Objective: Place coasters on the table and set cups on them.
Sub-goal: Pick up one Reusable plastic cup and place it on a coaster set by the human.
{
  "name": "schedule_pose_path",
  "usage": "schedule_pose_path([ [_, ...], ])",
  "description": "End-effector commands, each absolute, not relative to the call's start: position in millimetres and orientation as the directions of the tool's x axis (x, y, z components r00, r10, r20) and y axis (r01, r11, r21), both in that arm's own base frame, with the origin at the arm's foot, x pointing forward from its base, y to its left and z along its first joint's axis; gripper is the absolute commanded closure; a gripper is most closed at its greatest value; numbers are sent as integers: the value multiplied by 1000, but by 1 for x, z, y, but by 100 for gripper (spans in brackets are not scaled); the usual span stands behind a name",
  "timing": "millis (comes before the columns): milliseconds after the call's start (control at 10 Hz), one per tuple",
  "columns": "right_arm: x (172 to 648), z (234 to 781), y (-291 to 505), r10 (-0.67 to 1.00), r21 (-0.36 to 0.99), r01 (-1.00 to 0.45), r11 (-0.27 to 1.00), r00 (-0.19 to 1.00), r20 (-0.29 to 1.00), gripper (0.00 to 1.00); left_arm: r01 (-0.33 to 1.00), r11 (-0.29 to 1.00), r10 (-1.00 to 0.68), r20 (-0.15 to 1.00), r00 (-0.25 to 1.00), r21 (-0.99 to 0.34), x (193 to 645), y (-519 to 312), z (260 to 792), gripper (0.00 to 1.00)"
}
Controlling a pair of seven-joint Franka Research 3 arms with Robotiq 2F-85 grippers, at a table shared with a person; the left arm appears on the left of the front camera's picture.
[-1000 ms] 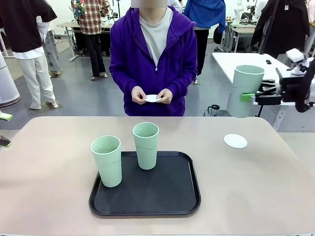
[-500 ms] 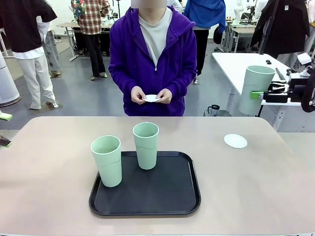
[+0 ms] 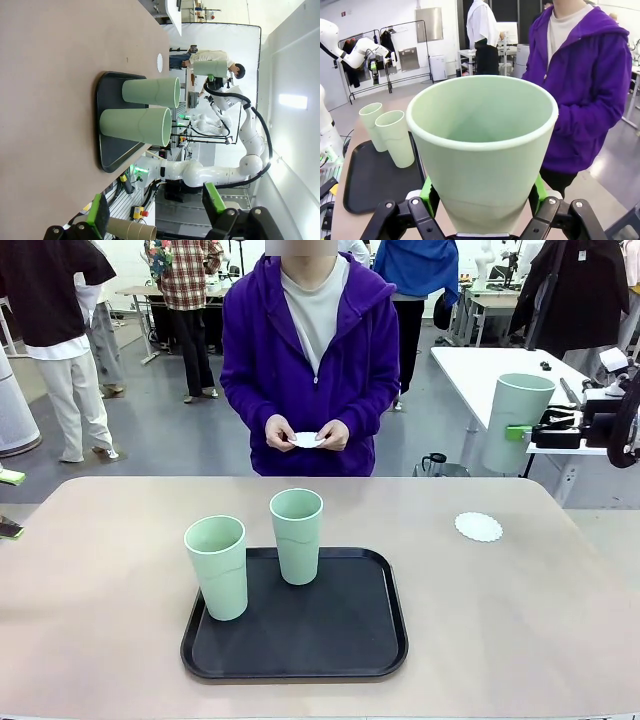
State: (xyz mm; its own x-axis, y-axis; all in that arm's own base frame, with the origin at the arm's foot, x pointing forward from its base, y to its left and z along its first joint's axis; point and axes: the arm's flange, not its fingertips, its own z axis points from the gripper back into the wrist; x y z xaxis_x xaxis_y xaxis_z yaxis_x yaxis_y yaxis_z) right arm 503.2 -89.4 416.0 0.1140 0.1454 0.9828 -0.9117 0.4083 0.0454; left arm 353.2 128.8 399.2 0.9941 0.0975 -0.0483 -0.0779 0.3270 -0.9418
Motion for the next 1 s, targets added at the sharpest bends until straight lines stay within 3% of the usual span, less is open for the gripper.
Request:
schedule_pose_path([
  [0, 503, 417, -89, 147, 42, -911, 411, 112, 983, 15, -70, 316, 98, -41, 994, -946, 352, 130, 401, 0],
  [200, 503, 416, -90, 145, 45, -911, 409, 114, 983, 15, -70, 316, 98, -41, 994, -946, 352, 130, 401, 0],
  [300, 515, 403, -96, 159, 14, -957, 291, 62, 985, 15, -70, 316, 98, -41, 994, -946, 352, 130, 401, 0],
  [700, 541, 364, -107, 206, -97, -956, 275, -40, 978, 15, -70, 316, 98, -41, 994, -946, 352, 130, 401, 0],
  [900, 552, 344, -106, 194, -49, -964, 260, 3, 981, 15, -70, 316, 98, -41, 994, -946, 352, 130, 401, 0],
])
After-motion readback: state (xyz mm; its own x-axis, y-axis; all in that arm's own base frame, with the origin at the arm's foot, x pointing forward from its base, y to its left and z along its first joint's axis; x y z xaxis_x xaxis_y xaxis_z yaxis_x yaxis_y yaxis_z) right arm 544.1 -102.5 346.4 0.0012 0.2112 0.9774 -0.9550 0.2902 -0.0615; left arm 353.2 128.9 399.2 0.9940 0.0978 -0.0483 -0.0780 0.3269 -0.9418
